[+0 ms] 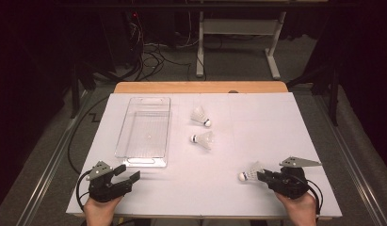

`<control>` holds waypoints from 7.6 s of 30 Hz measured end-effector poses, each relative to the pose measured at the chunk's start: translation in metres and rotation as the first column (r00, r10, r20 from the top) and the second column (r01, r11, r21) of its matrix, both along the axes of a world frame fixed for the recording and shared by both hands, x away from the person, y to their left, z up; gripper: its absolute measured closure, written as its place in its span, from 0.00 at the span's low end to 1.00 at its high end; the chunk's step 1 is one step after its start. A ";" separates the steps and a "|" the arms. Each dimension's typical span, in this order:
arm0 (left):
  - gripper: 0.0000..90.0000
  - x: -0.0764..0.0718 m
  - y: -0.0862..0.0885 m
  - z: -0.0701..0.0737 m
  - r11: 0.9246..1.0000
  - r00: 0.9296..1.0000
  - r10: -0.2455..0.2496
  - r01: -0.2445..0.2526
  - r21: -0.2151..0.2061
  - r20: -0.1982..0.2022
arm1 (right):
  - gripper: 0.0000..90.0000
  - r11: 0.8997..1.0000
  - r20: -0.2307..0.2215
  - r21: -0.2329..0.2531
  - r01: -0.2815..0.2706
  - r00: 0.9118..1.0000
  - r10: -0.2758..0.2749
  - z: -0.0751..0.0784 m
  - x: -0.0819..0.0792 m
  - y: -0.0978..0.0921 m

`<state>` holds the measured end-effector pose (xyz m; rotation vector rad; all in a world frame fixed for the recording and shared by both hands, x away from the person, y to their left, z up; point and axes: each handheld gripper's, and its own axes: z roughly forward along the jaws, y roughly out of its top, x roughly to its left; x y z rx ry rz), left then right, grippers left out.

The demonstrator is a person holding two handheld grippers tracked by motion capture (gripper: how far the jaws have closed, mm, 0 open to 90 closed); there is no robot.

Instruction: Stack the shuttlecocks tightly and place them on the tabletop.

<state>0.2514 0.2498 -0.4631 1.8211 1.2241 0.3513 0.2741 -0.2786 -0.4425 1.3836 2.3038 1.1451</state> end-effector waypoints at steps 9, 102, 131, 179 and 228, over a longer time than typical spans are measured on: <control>0.37 0.000 0.000 0.000 1.000 1.000 0.001 -0.001 -0.001 0.000 | 0.97 1.000 -0.009 0.000 -0.018 1.000 0.018 0.002 0.001 0.000; 0.38 0.002 0.001 0.000 1.000 1.000 0.001 -0.001 -0.004 0.001 | 1.00 0.994 0.041 0.054 -0.090 0.995 0.088 0.017 0.062 0.046; 0.39 0.003 0.001 0.000 1.000 1.000 -0.004 0.004 0.001 0.005 | 1.00 0.992 0.046 0.068 -0.106 0.994 0.103 0.019 0.083 0.069; 0.39 0.003 0.000 -0.001 1.000 1.000 -0.005 0.005 0.006 0.003 | 1.00 0.988 0.038 0.092 -0.128 0.991 0.125 0.015 0.109 0.102; 0.39 0.003 -0.001 -0.001 1.000 1.000 -0.012 0.012 0.017 0.002 | 1.00 0.983 0.035 0.132 -0.126 0.992 0.122 0.002 0.123 0.122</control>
